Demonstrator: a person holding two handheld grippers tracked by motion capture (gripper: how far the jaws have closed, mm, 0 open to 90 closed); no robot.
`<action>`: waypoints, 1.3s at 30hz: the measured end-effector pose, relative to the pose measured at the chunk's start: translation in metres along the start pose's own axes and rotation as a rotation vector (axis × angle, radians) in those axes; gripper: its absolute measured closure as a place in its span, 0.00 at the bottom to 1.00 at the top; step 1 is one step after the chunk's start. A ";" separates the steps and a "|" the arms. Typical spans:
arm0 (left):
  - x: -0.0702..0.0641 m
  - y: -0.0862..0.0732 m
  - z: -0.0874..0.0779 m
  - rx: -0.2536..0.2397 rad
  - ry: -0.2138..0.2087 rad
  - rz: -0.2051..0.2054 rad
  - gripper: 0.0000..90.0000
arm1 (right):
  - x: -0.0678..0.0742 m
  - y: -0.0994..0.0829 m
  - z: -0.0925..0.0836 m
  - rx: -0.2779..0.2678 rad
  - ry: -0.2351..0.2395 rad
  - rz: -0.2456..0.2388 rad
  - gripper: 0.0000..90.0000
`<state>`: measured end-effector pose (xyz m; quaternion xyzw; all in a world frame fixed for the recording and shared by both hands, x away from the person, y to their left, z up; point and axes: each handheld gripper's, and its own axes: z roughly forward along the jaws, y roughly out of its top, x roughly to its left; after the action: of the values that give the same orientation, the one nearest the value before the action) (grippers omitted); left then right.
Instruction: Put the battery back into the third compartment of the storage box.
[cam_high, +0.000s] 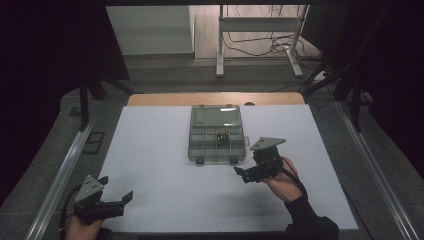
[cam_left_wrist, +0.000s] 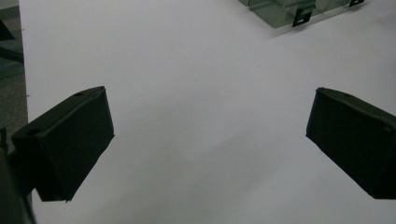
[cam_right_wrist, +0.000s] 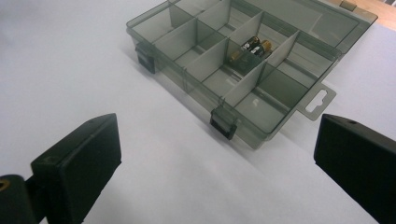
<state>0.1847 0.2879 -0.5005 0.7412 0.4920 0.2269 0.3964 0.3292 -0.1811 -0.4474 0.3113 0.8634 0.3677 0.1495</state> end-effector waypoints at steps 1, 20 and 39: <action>0.000 0.000 0.000 0.000 0.000 0.000 0.01 | 0.000 -0.001 -0.001 -0.003 -0.003 -0.003 0.02; -0.001 0.000 0.000 -0.001 0.002 0.002 0.01 | 0.006 -0.032 -0.039 -0.047 -0.052 0.014 0.02; -0.001 0.000 -0.001 -0.003 0.005 0.007 0.01 | 0.005 -0.070 -0.064 -0.043 -0.144 0.074 0.00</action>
<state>0.1839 0.2870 -0.5001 0.7418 0.4898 0.2310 0.3955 0.2642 -0.2502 -0.4544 0.3652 0.8304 0.3680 0.2041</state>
